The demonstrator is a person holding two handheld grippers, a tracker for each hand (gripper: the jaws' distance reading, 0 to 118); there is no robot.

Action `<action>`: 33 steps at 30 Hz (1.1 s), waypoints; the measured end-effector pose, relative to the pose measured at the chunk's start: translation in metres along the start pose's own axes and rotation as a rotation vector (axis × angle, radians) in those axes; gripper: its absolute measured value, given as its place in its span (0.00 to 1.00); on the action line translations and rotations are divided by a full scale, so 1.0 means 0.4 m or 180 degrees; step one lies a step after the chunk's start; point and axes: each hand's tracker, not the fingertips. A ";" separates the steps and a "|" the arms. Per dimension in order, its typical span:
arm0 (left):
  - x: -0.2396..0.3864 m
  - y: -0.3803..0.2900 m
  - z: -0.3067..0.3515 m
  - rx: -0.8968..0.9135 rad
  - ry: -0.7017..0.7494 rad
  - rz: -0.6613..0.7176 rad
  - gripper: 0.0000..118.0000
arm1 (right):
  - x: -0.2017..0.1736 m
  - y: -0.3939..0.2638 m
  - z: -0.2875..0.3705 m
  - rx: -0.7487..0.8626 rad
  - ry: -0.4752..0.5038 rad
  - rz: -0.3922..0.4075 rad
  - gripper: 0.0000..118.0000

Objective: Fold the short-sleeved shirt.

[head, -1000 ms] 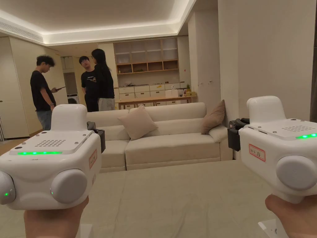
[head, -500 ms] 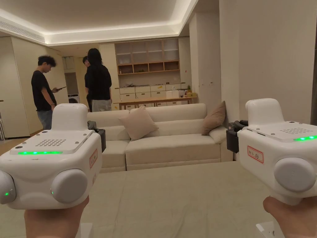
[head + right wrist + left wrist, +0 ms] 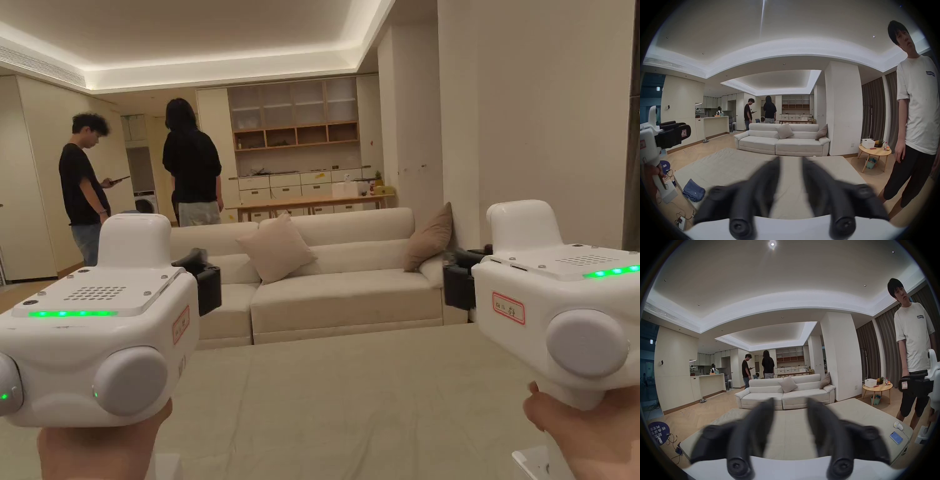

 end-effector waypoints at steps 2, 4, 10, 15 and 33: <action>-0.004 0.000 -0.011 -0.0089 0.0003 0.0054 0.75 | -0.001 -0.007 -0.007 -0.0027 -0.0007 0.0004 0.57; -0.007 -0.001 -0.016 -0.0127 -0.0031 0.0105 0.90 | -0.004 -0.010 -0.009 -0.0048 -0.0091 0.0030 0.78; 0.004 -0.012 -0.014 -0.0028 -0.0004 0.0000 0.90 | -0.005 -0.009 -0.007 0.0181 -0.0145 0.0014 1.00; 0.002 -0.004 -0.004 0.0075 0.0032 0.0040 0.90 | -0.001 0.009 0.001 0.0237 -0.0174 0.0073 1.00; -0.010 0.003 0.004 0.0086 0.0139 0.0079 0.90 | -0.004 0.016 0.015 0.0246 -0.0209 0.0074 1.00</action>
